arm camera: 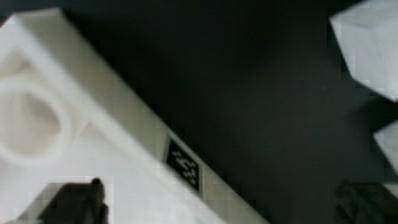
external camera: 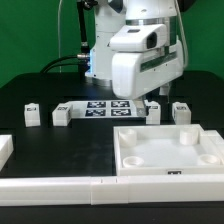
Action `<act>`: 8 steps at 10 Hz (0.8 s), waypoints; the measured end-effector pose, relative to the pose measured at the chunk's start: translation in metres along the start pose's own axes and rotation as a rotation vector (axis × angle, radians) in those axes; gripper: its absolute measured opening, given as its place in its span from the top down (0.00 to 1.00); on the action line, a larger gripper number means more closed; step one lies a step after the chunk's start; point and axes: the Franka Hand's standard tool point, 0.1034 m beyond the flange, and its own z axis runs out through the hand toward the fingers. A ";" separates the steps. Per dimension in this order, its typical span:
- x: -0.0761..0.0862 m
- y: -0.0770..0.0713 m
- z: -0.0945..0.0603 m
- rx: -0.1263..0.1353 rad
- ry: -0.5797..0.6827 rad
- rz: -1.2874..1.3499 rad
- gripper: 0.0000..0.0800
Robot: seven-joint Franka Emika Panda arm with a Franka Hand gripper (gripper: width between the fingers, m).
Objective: Assemble one leg
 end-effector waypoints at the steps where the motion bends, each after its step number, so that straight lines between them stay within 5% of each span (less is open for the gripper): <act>1: -0.002 -0.008 0.002 0.009 -0.003 0.123 0.19; 6: 0.002 -0.055 0.012 0.044 -0.011 0.758 0.19; 8: 0.009 -0.071 0.013 0.049 -0.015 0.794 0.19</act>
Offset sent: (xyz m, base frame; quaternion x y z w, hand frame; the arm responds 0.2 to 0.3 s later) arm -0.0273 0.0222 -0.0060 -0.0141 0.0055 0.3452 0.9384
